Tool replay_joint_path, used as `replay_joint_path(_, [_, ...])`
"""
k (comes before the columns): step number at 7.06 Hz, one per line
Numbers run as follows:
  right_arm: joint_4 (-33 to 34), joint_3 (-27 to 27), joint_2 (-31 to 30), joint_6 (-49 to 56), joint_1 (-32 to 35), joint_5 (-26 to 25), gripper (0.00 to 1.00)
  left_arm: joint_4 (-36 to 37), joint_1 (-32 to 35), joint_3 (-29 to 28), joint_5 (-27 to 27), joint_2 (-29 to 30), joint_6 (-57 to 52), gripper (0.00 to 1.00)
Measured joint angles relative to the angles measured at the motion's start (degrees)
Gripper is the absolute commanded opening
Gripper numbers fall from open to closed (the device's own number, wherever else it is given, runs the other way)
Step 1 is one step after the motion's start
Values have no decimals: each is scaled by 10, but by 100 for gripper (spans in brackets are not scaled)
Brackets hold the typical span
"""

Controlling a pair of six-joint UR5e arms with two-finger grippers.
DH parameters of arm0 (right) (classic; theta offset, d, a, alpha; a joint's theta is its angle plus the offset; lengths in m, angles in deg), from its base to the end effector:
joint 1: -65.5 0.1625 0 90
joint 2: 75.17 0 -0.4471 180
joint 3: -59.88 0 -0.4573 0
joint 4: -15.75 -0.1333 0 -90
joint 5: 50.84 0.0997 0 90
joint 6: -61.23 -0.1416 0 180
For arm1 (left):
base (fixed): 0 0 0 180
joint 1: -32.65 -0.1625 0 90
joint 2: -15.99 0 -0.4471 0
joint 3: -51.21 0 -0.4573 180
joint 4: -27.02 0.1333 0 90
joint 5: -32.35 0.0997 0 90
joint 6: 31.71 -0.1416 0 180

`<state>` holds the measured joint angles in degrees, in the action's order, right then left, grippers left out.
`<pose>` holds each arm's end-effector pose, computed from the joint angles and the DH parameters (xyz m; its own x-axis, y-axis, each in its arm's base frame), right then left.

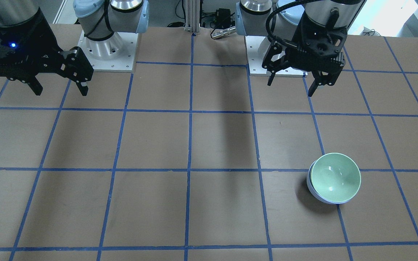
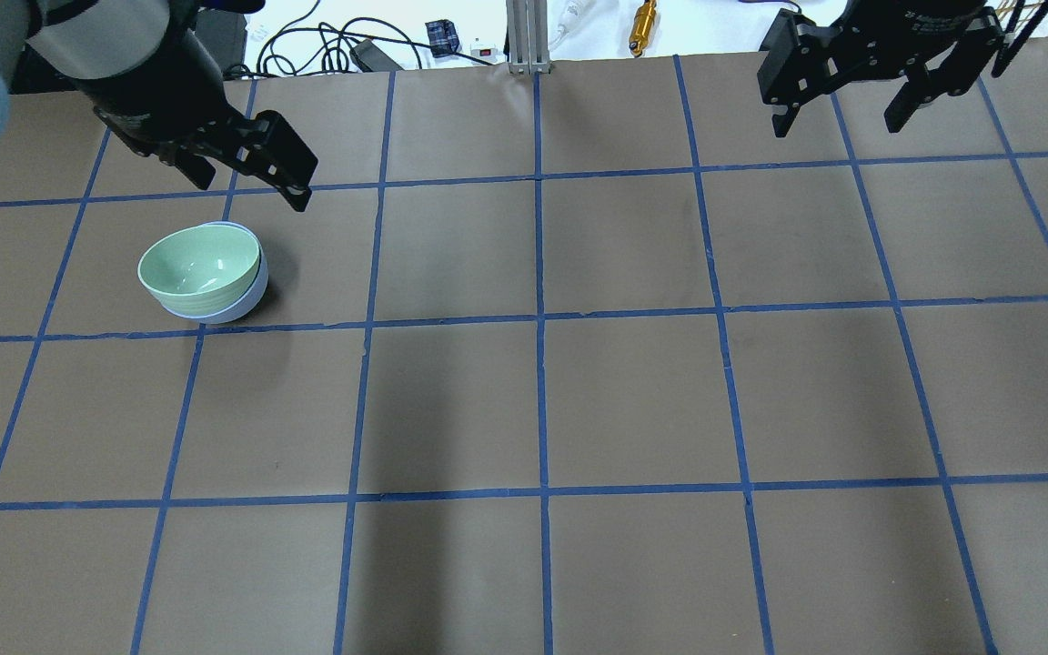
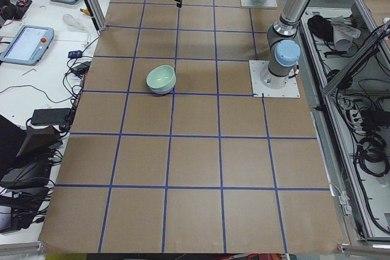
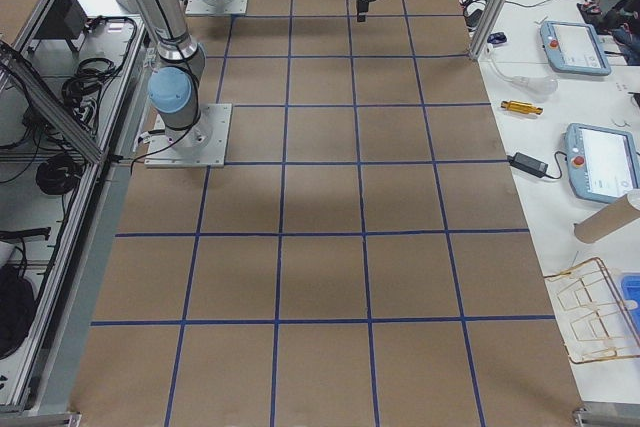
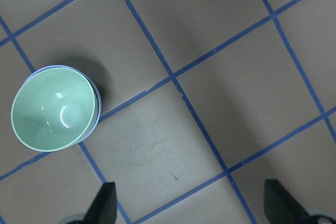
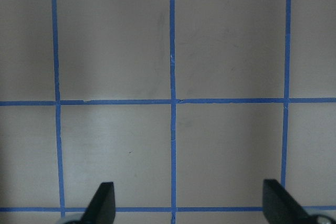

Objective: Stack green bowl on blue bowl

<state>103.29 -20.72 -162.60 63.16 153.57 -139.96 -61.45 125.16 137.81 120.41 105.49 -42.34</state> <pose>0.1157 -0.5885 0.5300 -0.9999 -0.0011 -0.0127 -0.0001 0.9971 -0.0767 -0.1627 -0.5584 0.5092 -0.9732 0.2296 0.0157 0.2270 0.9688 -0.0992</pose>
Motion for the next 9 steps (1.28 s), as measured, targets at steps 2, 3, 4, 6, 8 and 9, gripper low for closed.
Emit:
replay_joint_path(2, [0,0,0,0,0,0,100,17,22,-1,2,12,103,100])
replay_joint_path(3, [0,0,0,0,0,0,100,16,24,-3,3,13,122,100])
replay_joint_path(4, [0,0,0,0,0,0,100,9,23,-5,3,13,136,100])
replay_joint_path(6, [0,0,1,0,0,-1,100,-6,21,-6,3,12,151,100])
replay_joint_path(8, [0,0,0,0,0,-1,100,-11,21,-7,2,12,152,100])
replay_joint_path(9, [0,0,0,0,0,0,100,-12,21,-7,2,12,151,100])
